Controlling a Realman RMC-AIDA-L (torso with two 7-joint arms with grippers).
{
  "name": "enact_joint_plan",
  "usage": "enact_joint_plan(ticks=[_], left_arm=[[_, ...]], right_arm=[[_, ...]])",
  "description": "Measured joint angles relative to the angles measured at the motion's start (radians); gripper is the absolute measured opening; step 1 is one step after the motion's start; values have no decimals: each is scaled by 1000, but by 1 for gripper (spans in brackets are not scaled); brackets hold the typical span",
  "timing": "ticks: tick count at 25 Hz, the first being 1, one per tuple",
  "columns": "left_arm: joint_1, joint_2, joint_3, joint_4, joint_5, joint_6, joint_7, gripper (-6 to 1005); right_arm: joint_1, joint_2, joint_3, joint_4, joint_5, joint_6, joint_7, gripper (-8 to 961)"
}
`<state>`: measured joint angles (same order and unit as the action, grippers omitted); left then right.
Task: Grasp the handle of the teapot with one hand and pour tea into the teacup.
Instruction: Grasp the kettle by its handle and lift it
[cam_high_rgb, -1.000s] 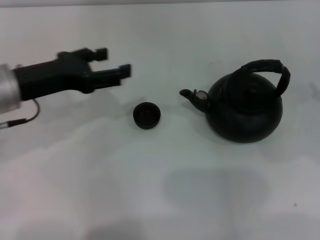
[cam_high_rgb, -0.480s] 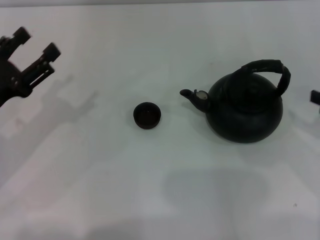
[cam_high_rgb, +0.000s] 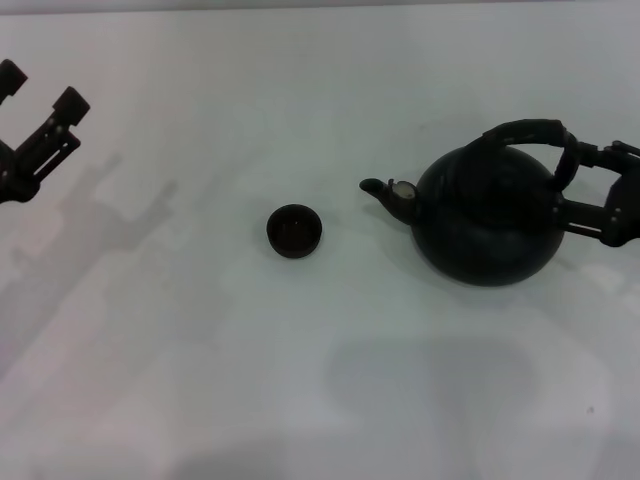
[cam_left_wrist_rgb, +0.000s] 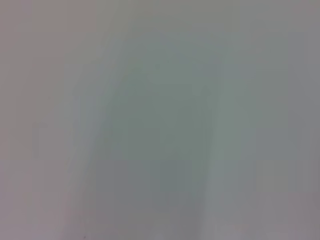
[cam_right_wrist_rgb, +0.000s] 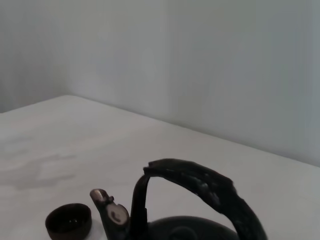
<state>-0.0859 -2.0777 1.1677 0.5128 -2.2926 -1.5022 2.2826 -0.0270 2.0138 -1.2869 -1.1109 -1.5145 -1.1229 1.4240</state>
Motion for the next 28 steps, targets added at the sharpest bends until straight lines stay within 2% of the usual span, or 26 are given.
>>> enact_joint_plan(ticks=[19,24,28], left_arm=[[-3,4,-2,-14,-10,1,1,872],[-3,4,-2,-15,-10,2,2,873],[-3,4,-2,-23,-10,2,2,873]], right_arm=[[18,2,10,22,52,41,-20,696],[30,4,5,56,74,37,-60,487],[32,4,-5,106,175,14,-154,321]])
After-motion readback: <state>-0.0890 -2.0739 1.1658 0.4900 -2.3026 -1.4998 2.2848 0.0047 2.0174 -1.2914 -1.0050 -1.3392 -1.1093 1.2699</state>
